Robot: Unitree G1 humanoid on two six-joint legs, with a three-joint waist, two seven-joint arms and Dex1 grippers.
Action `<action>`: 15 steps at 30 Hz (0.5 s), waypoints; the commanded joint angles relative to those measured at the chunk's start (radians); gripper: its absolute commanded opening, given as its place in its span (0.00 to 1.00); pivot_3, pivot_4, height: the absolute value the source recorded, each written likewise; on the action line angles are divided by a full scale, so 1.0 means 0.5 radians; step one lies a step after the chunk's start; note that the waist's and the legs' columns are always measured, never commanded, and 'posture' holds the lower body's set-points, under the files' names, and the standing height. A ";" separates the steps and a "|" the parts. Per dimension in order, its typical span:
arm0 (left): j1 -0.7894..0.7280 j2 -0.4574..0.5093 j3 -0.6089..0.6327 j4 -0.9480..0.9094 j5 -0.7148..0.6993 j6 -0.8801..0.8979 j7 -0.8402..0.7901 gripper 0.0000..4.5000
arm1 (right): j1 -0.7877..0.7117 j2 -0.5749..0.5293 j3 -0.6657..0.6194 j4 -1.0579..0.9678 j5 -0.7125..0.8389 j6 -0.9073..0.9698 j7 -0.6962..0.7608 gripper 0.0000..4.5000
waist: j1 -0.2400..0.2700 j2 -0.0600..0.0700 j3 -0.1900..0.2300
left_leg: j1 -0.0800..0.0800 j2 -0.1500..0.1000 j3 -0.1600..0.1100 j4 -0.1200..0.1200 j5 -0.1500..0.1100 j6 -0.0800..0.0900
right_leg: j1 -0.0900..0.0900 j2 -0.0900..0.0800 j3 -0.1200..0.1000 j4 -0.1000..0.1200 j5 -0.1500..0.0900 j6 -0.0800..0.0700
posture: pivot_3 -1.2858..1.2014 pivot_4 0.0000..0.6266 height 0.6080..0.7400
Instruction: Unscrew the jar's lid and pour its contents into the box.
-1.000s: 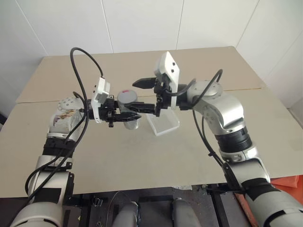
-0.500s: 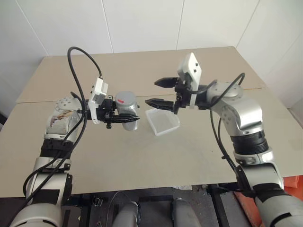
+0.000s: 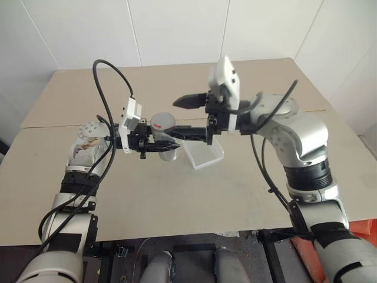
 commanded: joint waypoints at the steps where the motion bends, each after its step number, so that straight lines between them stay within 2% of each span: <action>1: -0.052 -0.007 0.009 -0.002 0.002 -0.052 -0.016 0.43 | -0.106 0.025 0.035 -0.077 -0.030 0.037 -0.048 0.99 | -0.003 0.000 0.000 | 0.000 0.000 0.000 0.000 0.000 0.000 | 0.000 0.000 0.000 0.000 0.000 0.000 | 0.52 0.24 1.00; 15: -0.032 0.000 0.015 -0.025 0.003 -0.051 -0.021 0.43 | -0.172 0.117 0.109 -0.003 -0.128 0.041 -0.092 0.99 | -0.003 0.000 0.000 | 0.000 0.000 0.000 0.000 0.000 0.000 | -0.001 0.000 0.000 0.000 0.000 0.000 | 0.52 0.24 1.00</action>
